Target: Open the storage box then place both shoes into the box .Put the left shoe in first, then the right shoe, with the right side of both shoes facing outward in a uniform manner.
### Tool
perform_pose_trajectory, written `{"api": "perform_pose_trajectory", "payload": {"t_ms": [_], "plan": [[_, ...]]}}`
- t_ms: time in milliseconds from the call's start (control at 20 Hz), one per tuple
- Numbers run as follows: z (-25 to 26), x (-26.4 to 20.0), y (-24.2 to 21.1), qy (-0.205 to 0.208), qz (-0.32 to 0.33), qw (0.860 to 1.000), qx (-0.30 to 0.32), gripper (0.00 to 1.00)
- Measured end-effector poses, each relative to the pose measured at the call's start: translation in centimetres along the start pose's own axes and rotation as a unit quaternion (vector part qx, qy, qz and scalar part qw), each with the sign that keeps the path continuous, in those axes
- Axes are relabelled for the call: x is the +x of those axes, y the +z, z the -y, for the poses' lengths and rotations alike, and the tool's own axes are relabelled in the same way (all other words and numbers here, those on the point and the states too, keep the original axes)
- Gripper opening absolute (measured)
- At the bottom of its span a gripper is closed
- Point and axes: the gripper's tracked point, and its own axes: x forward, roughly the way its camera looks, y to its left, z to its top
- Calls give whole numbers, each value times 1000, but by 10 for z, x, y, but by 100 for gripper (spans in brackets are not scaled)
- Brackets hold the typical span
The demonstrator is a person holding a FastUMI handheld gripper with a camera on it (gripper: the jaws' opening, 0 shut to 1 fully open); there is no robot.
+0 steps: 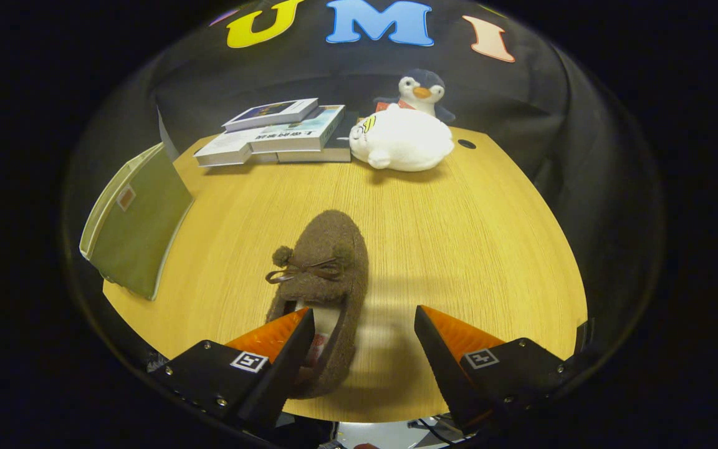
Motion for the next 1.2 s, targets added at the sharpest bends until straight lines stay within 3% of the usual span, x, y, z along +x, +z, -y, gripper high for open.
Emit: {"api": "perform_pose_trajectory", "payload": {"t_ms": [200, 300, 400, 450, 650, 800, 850, 1200], "plan": [[0, 21, -8, 6, -26, 999, 22, 95], [-5, 26, -7, 16, -32, 999, 36, 83], [-11, 28, -6, 28, -36, 998, 46, 67], [-15, 29, -5, 34, -38, 997, 52, 49], [-14, 30, -5, 16, -47, 996, 71, 5], [-12, 25, 3, 20, -47, 991, 125, 5], [-13, 21, 2, 19, -50, 990, 134, 0], [-40, -14, 37, 41, -26, 983, 176, 0]]}}
